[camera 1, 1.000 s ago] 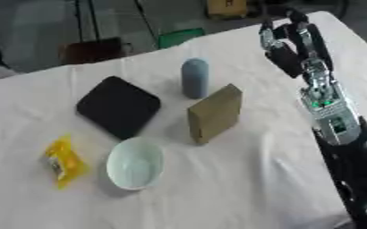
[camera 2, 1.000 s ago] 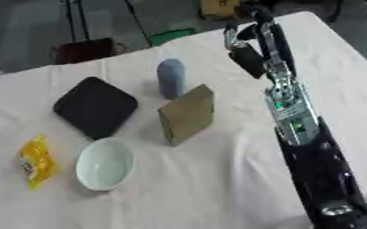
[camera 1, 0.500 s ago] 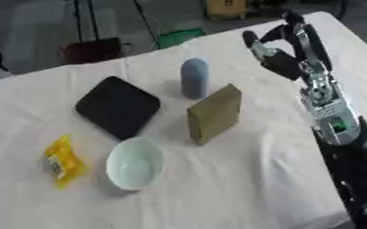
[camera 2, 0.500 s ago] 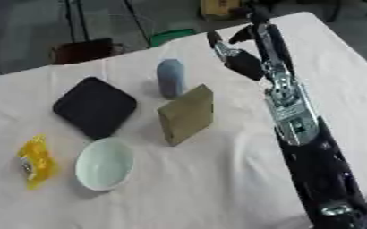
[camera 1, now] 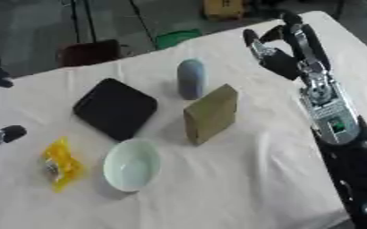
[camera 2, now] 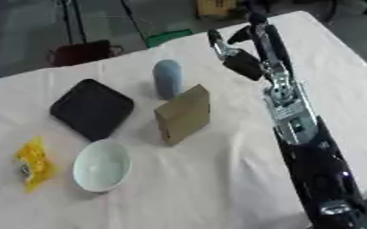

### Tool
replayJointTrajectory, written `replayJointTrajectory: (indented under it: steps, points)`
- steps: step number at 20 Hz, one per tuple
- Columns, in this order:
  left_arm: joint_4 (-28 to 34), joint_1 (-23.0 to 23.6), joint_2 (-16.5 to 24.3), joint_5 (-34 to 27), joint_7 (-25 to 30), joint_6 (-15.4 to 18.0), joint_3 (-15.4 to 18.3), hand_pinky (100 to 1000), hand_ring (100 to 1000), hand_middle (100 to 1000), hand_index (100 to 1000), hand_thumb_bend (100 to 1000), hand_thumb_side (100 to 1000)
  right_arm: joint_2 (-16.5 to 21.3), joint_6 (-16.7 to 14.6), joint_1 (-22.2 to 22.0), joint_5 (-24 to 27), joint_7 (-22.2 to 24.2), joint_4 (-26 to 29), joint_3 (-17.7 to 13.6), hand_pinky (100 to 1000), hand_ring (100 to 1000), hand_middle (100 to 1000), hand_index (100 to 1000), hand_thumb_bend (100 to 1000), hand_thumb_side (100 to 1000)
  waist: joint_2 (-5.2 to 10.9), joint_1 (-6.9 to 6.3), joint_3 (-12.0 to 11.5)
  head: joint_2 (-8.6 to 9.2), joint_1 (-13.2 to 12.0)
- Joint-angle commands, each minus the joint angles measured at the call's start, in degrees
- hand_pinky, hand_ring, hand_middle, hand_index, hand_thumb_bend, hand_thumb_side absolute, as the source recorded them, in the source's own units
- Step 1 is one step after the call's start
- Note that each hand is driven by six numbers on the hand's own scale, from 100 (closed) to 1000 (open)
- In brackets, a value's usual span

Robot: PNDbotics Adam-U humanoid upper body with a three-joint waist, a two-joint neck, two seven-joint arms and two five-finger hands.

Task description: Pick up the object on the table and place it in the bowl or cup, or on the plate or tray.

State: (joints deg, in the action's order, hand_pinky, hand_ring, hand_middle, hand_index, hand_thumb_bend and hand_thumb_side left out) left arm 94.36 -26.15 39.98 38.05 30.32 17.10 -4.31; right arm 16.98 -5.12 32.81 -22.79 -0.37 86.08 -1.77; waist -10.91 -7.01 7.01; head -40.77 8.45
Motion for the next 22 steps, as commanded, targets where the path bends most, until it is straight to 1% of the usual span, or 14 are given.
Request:
replayJointTrajectory:
  steps: [1,2,3,4,5,8,10,13,16,17,18,19,22]
  points:
    - [-1.09,-2.67,4.97,5.93,3.38,3.97,-3.63,853,847,819,829,817,594,1.51,-0.15,1.12,-0.47,0.33,0.77,0.1,692,570,799,856,358,522,1.23,0.04,0.1,0.33,-0.07]
    - [-1.81,-3.33,5.17,7.24,3.71,4.9,-4.46,853,847,819,829,817,594,1.51,-0.16,1.12,-0.5,0.37,0.76,0.13,692,570,799,856,358,522,1.25,0.01,0.15,0.34,-0.06]
    - [-2.7,-4.44,5.38,9.09,4.22,6.24,-6.05,850,837,808,843,855,567,1.48,-0.19,1.17,-0.52,0.48,0.74,0.25,692,569,799,856,348,522,1.25,-0.07,0.41,0.35,-0.09]
    - [-3.83,-5.52,5.26,11.1,4.21,7.54,-7.37,850,837,808,843,855,567,1.48,-0.21,1.2,-0.54,0.55,0.71,0.32,692,569,799,856,348,522,1.26,-0.1,0.51,0.35,-0.05]
    - [-4.91,-6.44,5.0,13.04,3.63,8.71,-8.33,849,829,796,856,885,556,1.48,-0.22,1.23,-0.54,0.59,0.68,0.35,692,569,799,856,338,524,1.26,-0.11,0.6,0.31,-0.01]
    - [-9.59,-8.72,3.35,19.29,0.51,12.29,-10.82,848,826,792,847,873,549,1.43,-0.25,1.32,-0.55,0.64,0.64,0.44,692,569,799,856,336,523,1.27,-0.12,0.77,0.25,0.1]
    - [-13.18,-9.77,2.0,22.89,-1.73,14.08,-11.75,849,825,788,831,869,547,1.41,-0.26,1.31,-0.54,0.64,0.65,0.43,692,569,799,856,332,524,1.26,-0.14,0.86,0.28,0.2]
    - [-17.72,-10.92,0.22,28.08,-4.83,16.05,-12.57,849,823,784,826,871,548,1.42,-0.26,1.3,-0.5,0.65,0.62,0.46,692,569,799,856,331,523,1.25,-0.15,0.93,0.31,0.34]
    - [-20.95,-11.57,-1.19,31.69,-7.52,17.54,-13.01,851,826,785,817,857,541,1.37,-0.27,1.35,-0.49,0.69,0.62,0.49,692,569,799,856,328,523,1.23,-0.15,1.02,0.32,0.36]
    - [-21.83,-11.79,-1.66,32.52,-8.37,18.09,-13.16,856,829,788,810,827,529,1.36,-0.28,1.36,-0.48,0.69,0.62,0.49,692,568,799,856,324,524,1.22,-0.15,1.06,0.33,0.34]
    - [-22.53,-12.01,-2.09,33.04,-9.28,18.74,-13.32,856,829,788,810,827,529,1.34,-0.28,1.37,-0.48,0.68,0.64,0.48,692,568,799,856,324,524,1.22,-0.16,1.09,0.33,0.34]
    - [-23.03,-12.16,-2.36,33.41,-10.17,19.25,-13.35,859,831,790,809,808,516,1.34,-0.28,1.36,-0.49,0.67,0.65,0.48,692,568,799,857,324,524,1.21,-0.17,1.11,0.34,0.36]
    - [-22.75,-12.29,-2.5,33.63,-13.69,20.4,-13.29,863,833,790,813,787,496,1.37,-0.28,1.31,-0.47,0.66,0.64,0.45,692,568,799,857,322,525,1.21,-0.2,1.13,0.33,0.45]
